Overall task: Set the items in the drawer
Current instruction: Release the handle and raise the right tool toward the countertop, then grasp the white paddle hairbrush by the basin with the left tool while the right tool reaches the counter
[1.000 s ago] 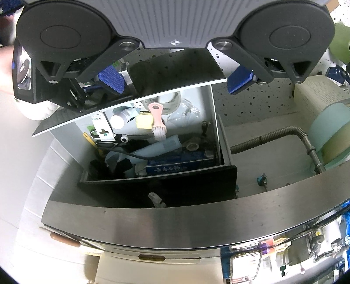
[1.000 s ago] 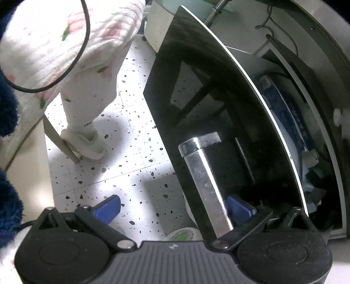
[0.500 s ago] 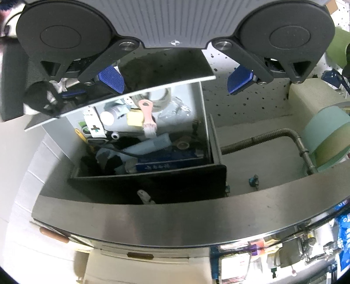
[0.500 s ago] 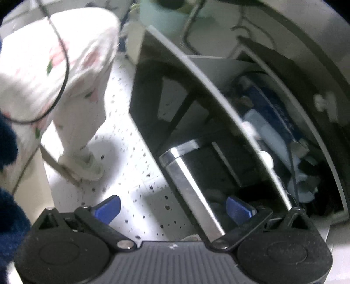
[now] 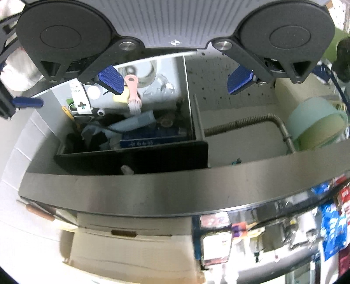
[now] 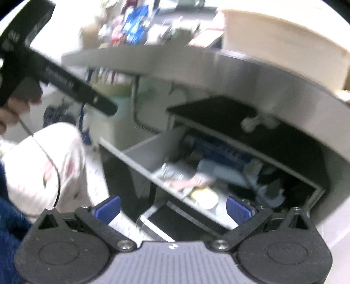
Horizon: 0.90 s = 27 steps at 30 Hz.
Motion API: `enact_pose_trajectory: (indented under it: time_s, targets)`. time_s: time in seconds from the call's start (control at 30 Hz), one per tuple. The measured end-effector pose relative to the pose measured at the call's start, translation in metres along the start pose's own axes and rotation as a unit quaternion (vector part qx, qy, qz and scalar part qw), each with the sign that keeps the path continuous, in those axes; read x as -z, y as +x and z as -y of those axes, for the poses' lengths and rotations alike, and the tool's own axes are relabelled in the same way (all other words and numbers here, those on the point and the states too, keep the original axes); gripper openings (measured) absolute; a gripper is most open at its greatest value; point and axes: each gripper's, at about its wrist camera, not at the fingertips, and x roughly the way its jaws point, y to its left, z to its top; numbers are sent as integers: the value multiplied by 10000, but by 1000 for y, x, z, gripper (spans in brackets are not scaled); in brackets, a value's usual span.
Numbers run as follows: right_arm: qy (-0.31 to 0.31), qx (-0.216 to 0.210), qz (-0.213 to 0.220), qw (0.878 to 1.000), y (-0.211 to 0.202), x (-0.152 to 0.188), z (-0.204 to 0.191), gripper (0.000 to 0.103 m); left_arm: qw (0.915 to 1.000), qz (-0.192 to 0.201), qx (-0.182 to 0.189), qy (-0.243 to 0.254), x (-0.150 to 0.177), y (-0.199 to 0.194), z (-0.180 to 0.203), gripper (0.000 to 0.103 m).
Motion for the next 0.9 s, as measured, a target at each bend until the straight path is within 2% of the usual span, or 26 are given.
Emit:
enact_pose_trajectory:
  time_s: [0.17, 0.33, 0.47, 0.7, 0.77, 0.9]
  targets:
    - [251, 460, 671, 9964, -15, -3, 7, 103, 9997, 73, 245, 47, -16, -6, -2, 102]
    - [887, 834, 1151, 9859, -21, 2, 18, 103, 9991, -6, 416, 63, -35, -7, 3, 102]
    - [910, 1198, 1138, 9820, -12, 10, 20, 103, 9983, -47, 549, 203, -47, -8, 15, 102]
    - [1086, 1485, 1508, 9713, -15, 22, 20, 103, 9969, -104, 663, 419, -70, -7, 42, 102]
    - [1080, 1514, 1552, 9702, -15, 25, 18, 103, 9971, -11, 574, 501, -78, -9, 49, 102]
    - [981, 1471, 1559, 9718, -15, 27, 15, 103, 9956, 102, 623, 686, -96, -12, 69, 102]
